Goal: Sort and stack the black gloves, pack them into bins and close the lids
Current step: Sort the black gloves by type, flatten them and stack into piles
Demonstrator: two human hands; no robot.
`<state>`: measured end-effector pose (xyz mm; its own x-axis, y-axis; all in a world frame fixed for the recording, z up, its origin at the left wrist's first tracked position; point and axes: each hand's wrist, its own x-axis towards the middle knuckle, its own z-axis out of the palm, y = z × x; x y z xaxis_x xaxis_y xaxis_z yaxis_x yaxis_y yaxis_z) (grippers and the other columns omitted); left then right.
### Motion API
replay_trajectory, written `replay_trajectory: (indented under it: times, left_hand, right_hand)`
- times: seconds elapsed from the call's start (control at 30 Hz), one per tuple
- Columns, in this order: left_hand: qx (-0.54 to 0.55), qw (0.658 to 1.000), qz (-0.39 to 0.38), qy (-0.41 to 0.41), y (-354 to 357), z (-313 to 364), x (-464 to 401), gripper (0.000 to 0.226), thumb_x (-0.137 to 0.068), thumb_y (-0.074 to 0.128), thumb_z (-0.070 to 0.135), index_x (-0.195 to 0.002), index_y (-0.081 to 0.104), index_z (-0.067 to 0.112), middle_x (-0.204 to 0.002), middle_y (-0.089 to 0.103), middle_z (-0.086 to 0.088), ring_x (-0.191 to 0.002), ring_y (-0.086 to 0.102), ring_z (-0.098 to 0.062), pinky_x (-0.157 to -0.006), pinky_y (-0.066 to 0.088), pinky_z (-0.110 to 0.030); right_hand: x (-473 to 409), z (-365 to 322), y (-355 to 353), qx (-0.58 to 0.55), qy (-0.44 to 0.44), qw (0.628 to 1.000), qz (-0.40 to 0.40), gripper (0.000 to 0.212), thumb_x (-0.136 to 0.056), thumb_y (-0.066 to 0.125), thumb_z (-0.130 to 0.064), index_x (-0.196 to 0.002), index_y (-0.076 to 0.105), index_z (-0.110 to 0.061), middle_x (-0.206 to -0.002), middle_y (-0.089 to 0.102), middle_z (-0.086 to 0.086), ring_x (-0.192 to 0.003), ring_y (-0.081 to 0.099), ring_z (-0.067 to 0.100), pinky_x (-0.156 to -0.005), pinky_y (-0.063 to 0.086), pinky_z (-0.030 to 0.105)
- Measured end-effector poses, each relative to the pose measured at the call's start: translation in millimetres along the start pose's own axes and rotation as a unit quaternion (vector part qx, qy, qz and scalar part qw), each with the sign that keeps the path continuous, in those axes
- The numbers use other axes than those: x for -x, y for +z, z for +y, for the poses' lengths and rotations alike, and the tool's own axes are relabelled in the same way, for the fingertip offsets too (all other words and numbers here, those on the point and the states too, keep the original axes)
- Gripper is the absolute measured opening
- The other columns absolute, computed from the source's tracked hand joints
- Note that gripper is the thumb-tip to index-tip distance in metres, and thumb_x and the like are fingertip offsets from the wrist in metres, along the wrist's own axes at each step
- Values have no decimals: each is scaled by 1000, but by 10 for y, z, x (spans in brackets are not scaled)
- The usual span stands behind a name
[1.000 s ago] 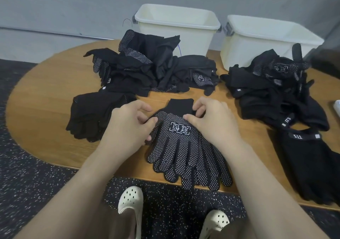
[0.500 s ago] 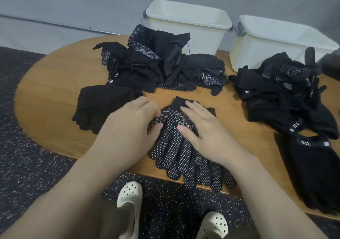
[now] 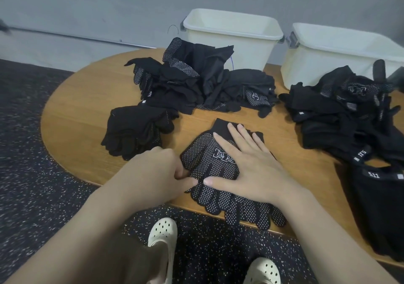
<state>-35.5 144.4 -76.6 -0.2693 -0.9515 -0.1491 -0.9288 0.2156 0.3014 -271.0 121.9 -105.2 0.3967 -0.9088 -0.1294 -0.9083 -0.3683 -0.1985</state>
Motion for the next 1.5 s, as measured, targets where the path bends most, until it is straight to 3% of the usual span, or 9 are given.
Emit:
replay_trajectory:
  times: [0.1,0.2,0.33,0.67,0.8,0.9,1.07,1.27,1.5]
  left_hand:
    - [-36,998,54,-26,-61,22,16,52,-88,64,63,-61,54,20,-65,52,7,-62,51,-9,-59,41,-28]
    - [20,984,159,76,26,29,-67,27,-96,53,51,-100,66,28,-104,60,11,-96,56,-11,-85,48,-29]
    - [11,983,64,170,314,121,-276,65,-107,19,54,-165,18,22,-172,8,6,-158,3,-10,-128,3,-27]
    - [-73,993,17,91,378,192,-203,74,-106,3,60,-163,-12,16,-170,-17,1,-156,-19,-12,-129,-8,-37]
    - [-72,981,141,115,188,110,-119,66,-109,14,49,-158,36,11,-165,35,-7,-155,26,-20,-128,9,-35]
    - [-69,961,243,109,3,-8,-241,54,-108,30,38,-145,58,11,-149,57,-6,-146,45,-22,-126,24,-40]
    - [-39,958,286,-10,-88,-216,-383,49,-107,40,38,-145,56,12,-155,49,-13,-150,38,-29,-126,22,-48]
    - [-13,966,247,-78,-25,-469,-452,65,-106,26,51,-159,37,14,-167,29,-12,-157,21,-27,-129,16,-45]
    - [-21,970,231,-74,-32,-501,-545,62,-103,43,47,-155,43,13,-162,40,-12,-154,30,-27,-127,21,-48]
  right_hand:
    - [1,3,4,-9,3,1000,5,121,-65,26,-106,-159,-18,-43,-164,-33,-14,-146,-38,1,-127,-13,40]
    - [-3,5,3,-16,8,1000,8,130,-63,30,-106,-161,-18,-35,-164,-34,-15,-145,-38,-1,-127,-13,39]
    - [-3,29,13,-26,7,1000,7,133,-63,32,-106,-161,-19,-31,-163,-34,-16,-145,-37,-4,-127,-14,36]
    - [-6,166,-27,-9,-4,1000,11,121,-68,18,-106,-162,-11,-36,-165,-28,-21,-146,-31,-7,-128,-10,35]
    - [-120,89,-210,-9,-11,996,84,90,-87,14,-88,-155,38,-34,-164,27,-17,-151,20,3,-124,13,31]
    - [-525,26,-419,-66,-61,983,161,55,-96,40,-67,-119,68,-25,-120,61,-13,-115,56,9,-106,44,39]
    - [-1385,-182,-661,-74,-104,968,215,30,-97,65,-32,-123,67,-17,-122,65,-2,-116,58,19,-104,46,39]
    - [-1991,-400,-769,-50,-86,972,214,37,-98,66,-34,-131,67,-18,-129,66,-2,-119,59,20,-104,46,41]
    - [-2126,-407,-751,21,-81,976,201,35,-101,62,-34,-130,70,-16,-132,69,-1,-122,62,25,-100,47,39]
